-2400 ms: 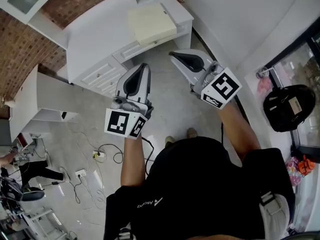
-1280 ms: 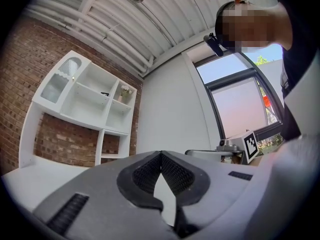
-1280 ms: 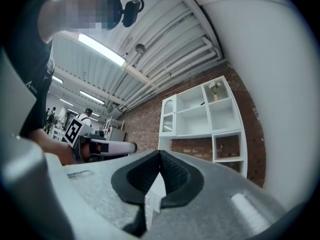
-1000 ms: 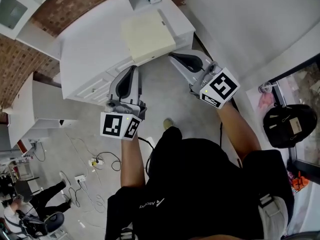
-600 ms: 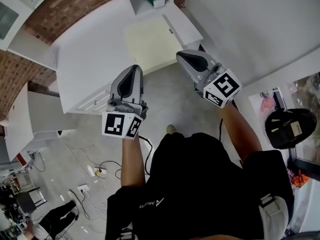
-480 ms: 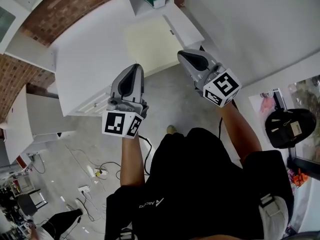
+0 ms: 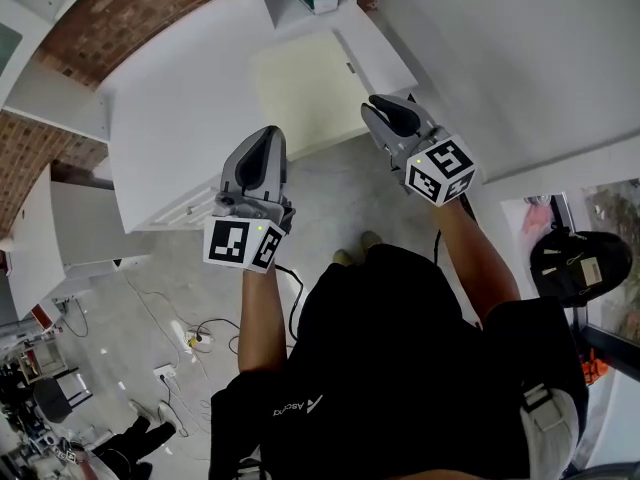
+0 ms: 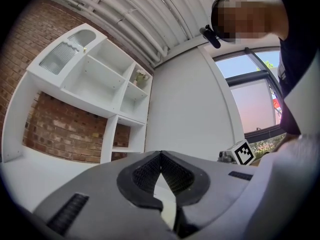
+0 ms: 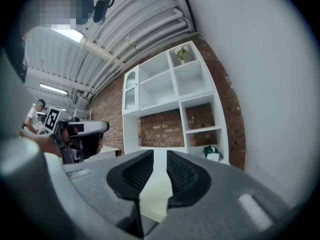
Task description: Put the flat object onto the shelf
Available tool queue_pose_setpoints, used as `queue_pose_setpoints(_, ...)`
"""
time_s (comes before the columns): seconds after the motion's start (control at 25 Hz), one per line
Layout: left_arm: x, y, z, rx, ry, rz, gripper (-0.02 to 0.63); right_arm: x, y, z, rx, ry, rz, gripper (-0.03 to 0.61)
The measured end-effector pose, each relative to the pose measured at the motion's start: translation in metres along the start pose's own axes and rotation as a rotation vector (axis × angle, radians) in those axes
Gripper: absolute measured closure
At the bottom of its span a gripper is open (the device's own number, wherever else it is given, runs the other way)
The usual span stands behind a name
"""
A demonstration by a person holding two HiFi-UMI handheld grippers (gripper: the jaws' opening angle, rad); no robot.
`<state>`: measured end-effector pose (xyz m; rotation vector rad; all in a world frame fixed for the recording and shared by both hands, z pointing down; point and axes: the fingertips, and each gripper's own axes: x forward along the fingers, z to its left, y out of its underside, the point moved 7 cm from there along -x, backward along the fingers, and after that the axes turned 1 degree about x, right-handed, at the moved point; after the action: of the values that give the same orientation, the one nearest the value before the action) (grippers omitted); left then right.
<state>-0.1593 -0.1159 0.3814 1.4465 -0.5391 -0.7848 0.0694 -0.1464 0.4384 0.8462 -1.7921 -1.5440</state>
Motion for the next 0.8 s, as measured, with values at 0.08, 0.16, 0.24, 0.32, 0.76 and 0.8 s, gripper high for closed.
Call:
queue_pose_setpoints(0.08,0.003,0.008,0.002,-0.01,-0.015,0.013,0.615,0.001,0.01,-0.012,0.036,0.025,0.016,0.476)
queue_pose_setpoints(0.16,0.006,0.017,0.004,-0.024,-0.036,0.027,0.615,0.002,0.023,-0.025,0.086,0.049,0.037,0.444)
queue_pose_setpoints(0.24,0.009,0.027,0.006,-0.036,-0.054,0.041,0.615,0.004,0.037,-0.038,0.143,0.069,0.065,0.397)
queue_pose_setpoints(0.32,0.01,0.039,0.008,-0.04,-0.066,0.052,0.615,0.006,0.051,-0.049,0.2,0.084,0.091,0.355)
queue_pose_setpoints(0.76,0.01,0.078,0.022,-0.043,-0.131,0.134,0.615,0.025,0.132,-0.09,0.55,0.134,0.179,0.228)
queue_pose_setpoints(0.8,0.01,0.08,0.024,-0.043,-0.136,0.14,0.615,0.027,0.139,-0.092,0.584,0.144,0.187,0.218)
